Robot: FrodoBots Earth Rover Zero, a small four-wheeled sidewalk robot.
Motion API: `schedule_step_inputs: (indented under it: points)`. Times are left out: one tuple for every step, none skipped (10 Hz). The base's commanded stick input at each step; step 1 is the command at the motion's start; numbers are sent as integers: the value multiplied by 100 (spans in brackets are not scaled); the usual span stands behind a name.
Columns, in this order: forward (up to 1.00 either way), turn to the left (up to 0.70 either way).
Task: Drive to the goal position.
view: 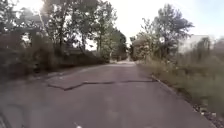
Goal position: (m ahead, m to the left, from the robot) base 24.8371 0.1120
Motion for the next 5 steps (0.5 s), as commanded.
schedule_step_inputs:
  points:
    - [100, -12]
    - [100, -12]
    - [100, -12]
    - [100, -11]
    - [100, -11]
